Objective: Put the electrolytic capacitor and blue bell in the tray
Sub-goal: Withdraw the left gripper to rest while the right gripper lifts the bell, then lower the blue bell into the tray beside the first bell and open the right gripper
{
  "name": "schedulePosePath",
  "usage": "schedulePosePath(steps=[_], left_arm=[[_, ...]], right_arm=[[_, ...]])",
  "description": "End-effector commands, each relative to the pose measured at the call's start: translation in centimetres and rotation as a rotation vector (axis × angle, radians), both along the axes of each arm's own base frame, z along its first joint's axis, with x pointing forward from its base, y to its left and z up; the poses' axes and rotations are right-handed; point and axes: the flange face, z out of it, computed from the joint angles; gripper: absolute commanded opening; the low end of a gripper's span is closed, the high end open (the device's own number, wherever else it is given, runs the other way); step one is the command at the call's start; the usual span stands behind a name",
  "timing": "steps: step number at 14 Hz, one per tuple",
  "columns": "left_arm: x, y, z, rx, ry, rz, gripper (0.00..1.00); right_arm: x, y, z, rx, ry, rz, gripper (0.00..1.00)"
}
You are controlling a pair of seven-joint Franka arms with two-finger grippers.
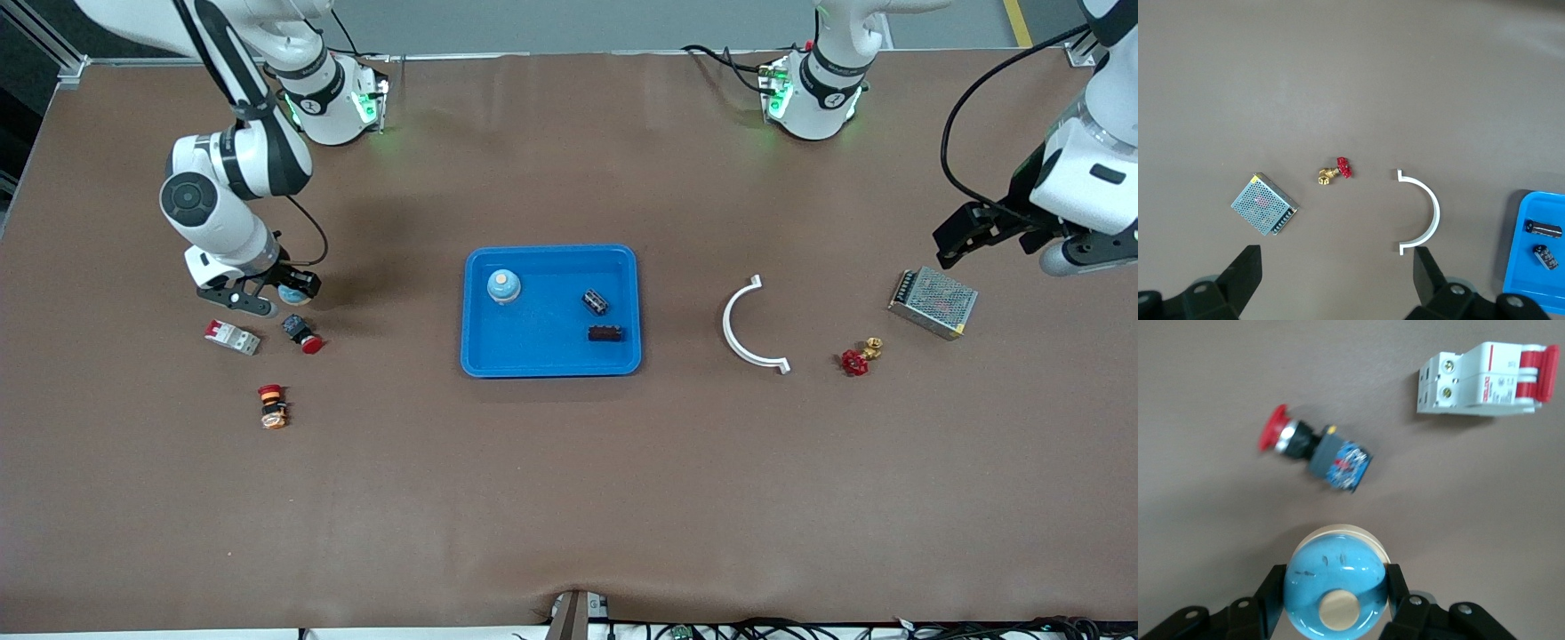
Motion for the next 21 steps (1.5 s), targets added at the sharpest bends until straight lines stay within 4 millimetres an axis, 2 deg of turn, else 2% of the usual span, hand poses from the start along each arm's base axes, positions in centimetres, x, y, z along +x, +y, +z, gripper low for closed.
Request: schedulePosePath(steps=[1,4,7,10,14,17,21], left_arm=[[-0.8,0.0,0.2,-0.028,0.009,-0.013,1.0],[-0.8,-0.1,0.1,-0.037,0.012,-0.013,1.0],[-1.0,-0.3,0.2,-0.036,0.019,-0.016,1.0],[-1.3,-0.4,0.5,-0.035,0.021,-0.018,1.0],[-1.5,-0.4,0.6,-0.035,0.03,-0.017,1.0],[-1.5,-0.6,0.6,-0.034,0.03,-0.02,1.0],[-1.8,-0.9,0.4,-0.032,0.045,-0.025,1.0]], right_arm=[[0.6,5.6,2.2,0.021,-0.021,-0.103,0.0],[1.9,12.4,3.9,0.077,-0.069,-0.261,0.0],[3.6,19.4,3.7,0.07,-0.084,-0.41,0.0],[5.4,24.5,3.2,0.059,-0.083,-0.497,0.0],[6.9,29.1,0.9,0.061,-0.092,-0.57,0.0],[7.7,31.3,-0.7,0.061,-0.093,-0.596,0.0],[7.0,33.2,-2.1,0.053,-0.089,-0.59,0.0]])
